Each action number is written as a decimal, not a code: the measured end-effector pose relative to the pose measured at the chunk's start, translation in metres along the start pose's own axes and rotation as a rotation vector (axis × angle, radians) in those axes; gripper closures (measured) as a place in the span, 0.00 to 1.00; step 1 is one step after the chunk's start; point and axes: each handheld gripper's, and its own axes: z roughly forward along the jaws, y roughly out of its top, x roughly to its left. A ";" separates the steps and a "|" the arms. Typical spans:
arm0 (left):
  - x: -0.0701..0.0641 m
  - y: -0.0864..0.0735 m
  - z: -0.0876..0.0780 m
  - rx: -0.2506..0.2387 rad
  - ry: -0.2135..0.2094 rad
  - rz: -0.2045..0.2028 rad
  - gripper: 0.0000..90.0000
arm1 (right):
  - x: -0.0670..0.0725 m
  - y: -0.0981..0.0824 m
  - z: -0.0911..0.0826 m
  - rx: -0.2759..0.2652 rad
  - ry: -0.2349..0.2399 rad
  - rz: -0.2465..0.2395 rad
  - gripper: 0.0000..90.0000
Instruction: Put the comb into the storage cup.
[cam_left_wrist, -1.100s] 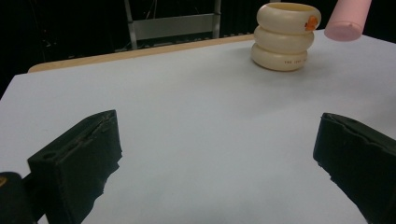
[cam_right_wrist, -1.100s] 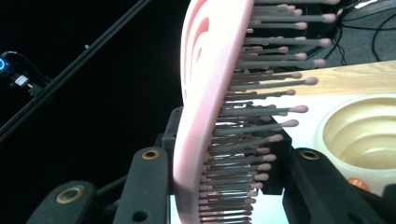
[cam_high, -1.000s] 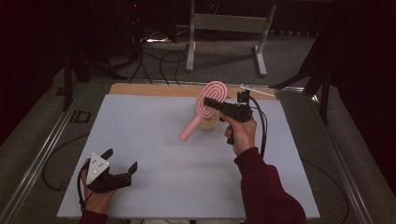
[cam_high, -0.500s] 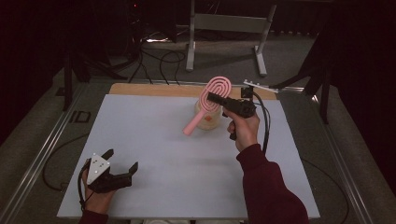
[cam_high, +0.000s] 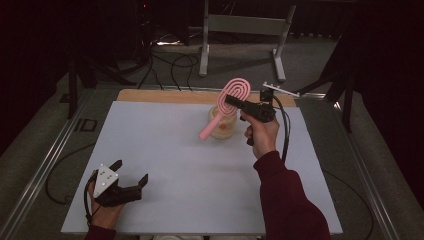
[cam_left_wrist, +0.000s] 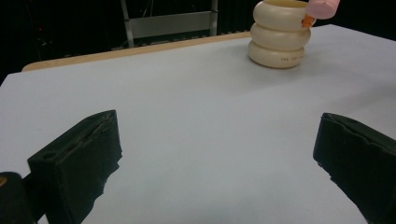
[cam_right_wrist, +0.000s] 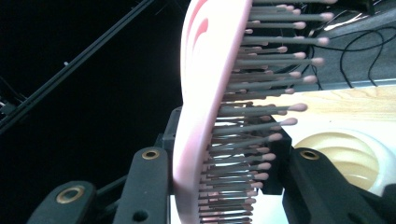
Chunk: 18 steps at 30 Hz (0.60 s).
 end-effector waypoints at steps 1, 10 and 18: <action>0.000 0.000 0.000 0.000 0.000 0.000 0.02 | 0.000 0.000 0.000 0.000 0.000 0.000 0.71; 0.000 0.000 0.000 0.003 -0.010 -0.004 0.02 | -0.005 0.008 -0.001 -0.023 -0.016 0.008 0.71; 0.000 0.000 0.001 0.002 -0.011 -0.005 0.02 | -0.014 0.013 -0.004 -0.036 -0.043 0.022 0.71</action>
